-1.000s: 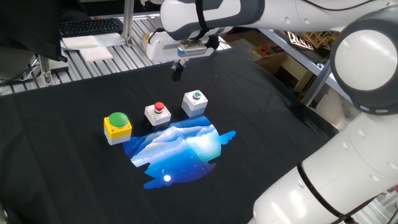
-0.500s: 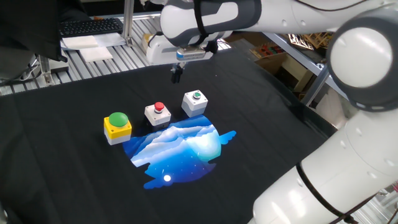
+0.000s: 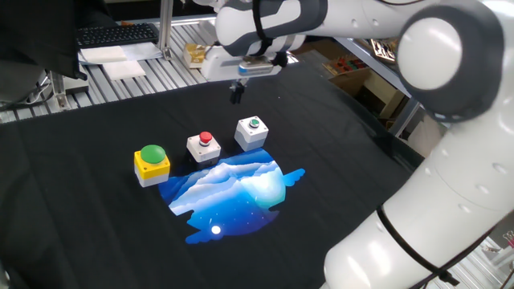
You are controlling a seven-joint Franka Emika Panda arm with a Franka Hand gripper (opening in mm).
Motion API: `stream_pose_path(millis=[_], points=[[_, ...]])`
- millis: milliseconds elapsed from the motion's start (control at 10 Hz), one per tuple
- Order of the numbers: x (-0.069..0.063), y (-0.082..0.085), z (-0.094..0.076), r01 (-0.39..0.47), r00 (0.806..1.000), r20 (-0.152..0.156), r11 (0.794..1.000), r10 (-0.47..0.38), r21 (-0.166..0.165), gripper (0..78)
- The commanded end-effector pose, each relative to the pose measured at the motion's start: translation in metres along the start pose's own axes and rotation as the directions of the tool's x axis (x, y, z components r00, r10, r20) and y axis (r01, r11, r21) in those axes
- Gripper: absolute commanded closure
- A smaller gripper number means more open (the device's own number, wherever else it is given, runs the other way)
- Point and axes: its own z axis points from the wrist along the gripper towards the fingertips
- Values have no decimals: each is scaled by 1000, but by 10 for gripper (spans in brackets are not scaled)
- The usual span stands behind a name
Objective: Press three buttons from left to right in sequence
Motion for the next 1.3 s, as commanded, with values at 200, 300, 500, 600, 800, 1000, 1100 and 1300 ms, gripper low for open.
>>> stream_pose_path(millis=[200, 300, 500, 600, 800, 1000, 1100, 1300], points=[[-10, -59, 32, -78, 996, 45, 997, 77, 18, 776], [-10, -60, 34, -78, 996, 51, 997, 77, 17, 776], [-11, -63, 48, -7, 999, 49, 1000, 7, 5, 776], [-22, -67, 47, 69, 998, -10, 998, -68, 10, 776], [-42, -77, 38, 171, 981, -93, 985, -172, -15, 776], [-47, -81, 35, 171, 982, -81, 985, -173, -25, 776], [-45, -80, 40, 150, 986, -59, 987, -153, -52, 776], [-40, -76, 55, 141, 990, -18, 989, -142, -55, 776]])
